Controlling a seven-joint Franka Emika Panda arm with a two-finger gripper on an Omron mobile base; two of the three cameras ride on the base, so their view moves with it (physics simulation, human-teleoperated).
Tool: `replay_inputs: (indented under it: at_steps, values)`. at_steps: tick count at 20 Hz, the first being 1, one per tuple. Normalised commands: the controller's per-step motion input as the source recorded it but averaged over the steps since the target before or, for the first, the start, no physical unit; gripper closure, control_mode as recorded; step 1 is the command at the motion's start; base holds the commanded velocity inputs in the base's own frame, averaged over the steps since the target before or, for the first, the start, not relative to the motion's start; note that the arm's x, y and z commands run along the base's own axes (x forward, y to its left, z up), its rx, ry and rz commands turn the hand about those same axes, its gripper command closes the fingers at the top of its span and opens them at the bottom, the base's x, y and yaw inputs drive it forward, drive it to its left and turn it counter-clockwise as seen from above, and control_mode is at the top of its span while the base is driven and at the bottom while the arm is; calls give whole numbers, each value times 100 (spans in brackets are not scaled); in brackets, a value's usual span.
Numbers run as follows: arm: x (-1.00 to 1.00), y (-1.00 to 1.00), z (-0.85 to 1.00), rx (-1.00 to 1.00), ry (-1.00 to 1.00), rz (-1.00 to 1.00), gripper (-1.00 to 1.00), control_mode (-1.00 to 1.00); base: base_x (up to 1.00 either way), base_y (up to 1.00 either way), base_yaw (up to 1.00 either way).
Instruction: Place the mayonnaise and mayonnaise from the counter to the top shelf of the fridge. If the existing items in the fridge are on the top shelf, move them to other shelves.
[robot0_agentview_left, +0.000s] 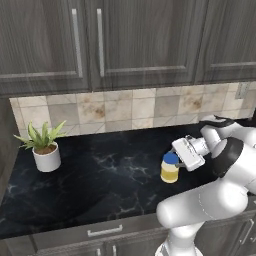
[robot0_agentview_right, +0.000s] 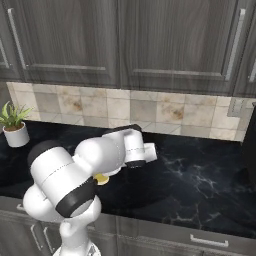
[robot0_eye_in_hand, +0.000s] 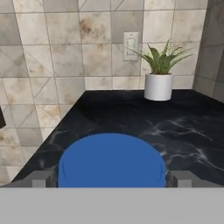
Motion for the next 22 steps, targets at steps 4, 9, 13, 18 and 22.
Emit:
replay_inputs:
  at_steps: [4,9,13,18,22]
  values:
    - [0,3,0,0,0,0,100,-100,0,0,0]
    - [-10,0,8,0,-2,0,100,-100,0,0,0]
    - [-39,2,59,-1,-2,0,100,-100,0,0,0]
    - [-57,22,100,-7,-5,0,100,-100,0,0,0]
    - [-67,32,100,-5,-2,0,100,-100,0,0,0]
